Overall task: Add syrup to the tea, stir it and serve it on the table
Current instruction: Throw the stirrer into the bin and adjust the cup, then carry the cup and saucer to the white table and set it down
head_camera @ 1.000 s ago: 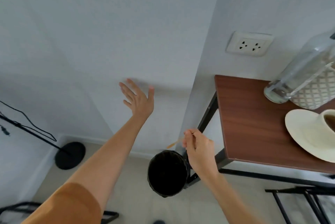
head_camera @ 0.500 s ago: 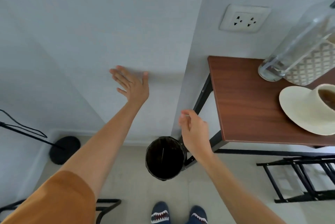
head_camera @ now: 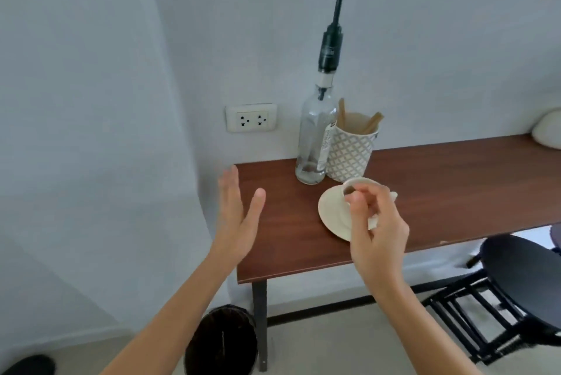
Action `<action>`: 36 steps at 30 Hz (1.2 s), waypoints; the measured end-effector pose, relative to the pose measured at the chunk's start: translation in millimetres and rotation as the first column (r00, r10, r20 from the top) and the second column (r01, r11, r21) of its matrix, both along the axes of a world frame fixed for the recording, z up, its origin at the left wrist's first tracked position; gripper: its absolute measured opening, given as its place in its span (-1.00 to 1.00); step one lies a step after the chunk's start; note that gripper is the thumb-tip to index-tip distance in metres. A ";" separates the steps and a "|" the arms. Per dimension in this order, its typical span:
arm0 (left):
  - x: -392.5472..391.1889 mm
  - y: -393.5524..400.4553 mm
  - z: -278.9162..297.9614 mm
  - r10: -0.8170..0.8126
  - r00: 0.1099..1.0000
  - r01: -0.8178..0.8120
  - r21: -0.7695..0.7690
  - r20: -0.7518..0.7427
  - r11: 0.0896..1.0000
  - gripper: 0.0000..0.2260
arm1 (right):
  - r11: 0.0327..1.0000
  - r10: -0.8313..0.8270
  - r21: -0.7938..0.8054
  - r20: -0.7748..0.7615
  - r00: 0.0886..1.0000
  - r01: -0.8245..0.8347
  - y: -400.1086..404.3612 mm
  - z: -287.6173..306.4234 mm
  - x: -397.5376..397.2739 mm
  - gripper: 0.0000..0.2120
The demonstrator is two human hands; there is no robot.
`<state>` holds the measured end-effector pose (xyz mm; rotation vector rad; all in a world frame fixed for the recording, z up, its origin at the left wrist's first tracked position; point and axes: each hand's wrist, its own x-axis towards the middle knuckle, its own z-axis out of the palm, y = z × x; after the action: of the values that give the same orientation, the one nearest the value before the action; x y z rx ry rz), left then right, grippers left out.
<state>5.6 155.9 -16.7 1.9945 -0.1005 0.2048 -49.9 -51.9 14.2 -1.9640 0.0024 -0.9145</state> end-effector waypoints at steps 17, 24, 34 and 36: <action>5.7 -158.4 -14.6 -0.161 0.983 0.165 0.034 -0.089 0.986 -0.60 | 0.979 0.203 0.095 -0.576 0.792 -0.182 -136.7 -47.4 70.0 -0.73; 12.6 -143.8 -21.1 -0.208 0.958 0.239 0.149 -0.196 0.960 -0.21 | 0.986 0.161 0.075 -0.626 0.763 -0.147 -142.1 -47.0 69.8 -0.63; 17.4 -132.6 -33.8 -0.219 0.952 0.301 0.519 -0.213 0.800 -0.21 | 0.954 -0.044 -0.222 -0.766 0.642 -0.200 -135.8 -42.5 65.1 -0.76; 15.9 -128.7 -35.2 -0.239 0.948 0.317 0.537 -0.212 0.782 -0.21 | 0.961 -0.056 -0.212 -0.779 0.624 -0.178 -133.8 -42.5 59.4 -0.75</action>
<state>21.5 27.2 -51.9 2.5483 -0.4124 -0.1782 9.4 -185.7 -28.4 -2.4650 0.3288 0.0781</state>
